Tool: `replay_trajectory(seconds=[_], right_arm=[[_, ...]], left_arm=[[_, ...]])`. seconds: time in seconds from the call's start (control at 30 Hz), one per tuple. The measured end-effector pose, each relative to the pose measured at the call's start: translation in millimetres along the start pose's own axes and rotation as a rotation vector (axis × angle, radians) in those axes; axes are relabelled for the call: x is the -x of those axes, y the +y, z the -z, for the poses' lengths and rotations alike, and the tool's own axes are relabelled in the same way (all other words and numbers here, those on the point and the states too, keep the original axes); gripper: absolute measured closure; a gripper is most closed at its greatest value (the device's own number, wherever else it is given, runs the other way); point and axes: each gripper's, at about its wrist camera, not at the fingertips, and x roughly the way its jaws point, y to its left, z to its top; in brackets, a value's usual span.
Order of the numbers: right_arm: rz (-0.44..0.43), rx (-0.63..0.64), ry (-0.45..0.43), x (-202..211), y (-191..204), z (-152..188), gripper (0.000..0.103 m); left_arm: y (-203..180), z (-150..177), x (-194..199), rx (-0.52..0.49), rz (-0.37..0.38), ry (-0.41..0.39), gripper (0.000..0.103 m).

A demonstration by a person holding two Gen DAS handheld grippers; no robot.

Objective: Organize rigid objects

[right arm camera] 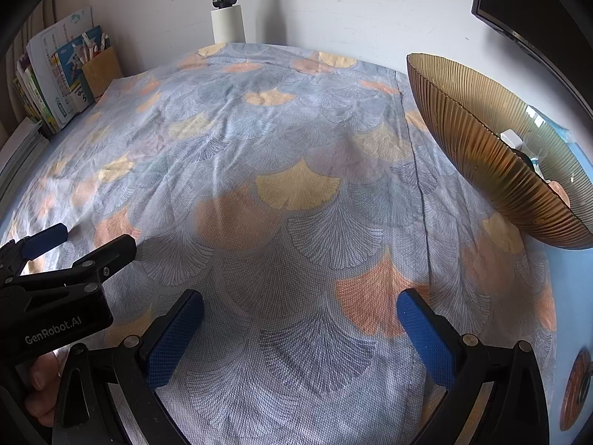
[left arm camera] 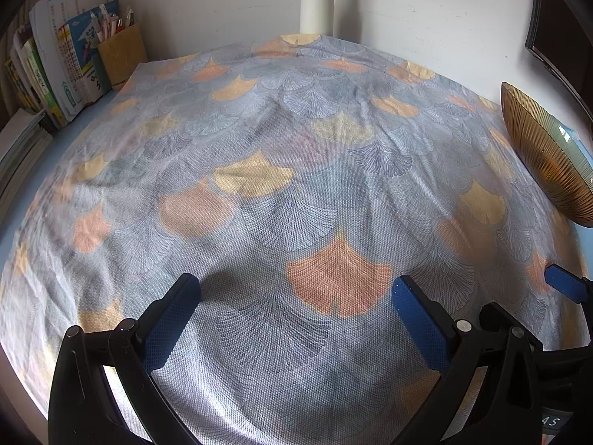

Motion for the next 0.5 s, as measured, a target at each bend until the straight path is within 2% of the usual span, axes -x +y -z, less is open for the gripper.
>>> replay_trajectory(seconds=[0.5], right_arm=[[-0.001,0.001,0.000,-0.1,0.1,0.0,0.000]], left_arm=[[-0.5,-0.1,0.8,0.000,-0.002,0.000,0.000]])
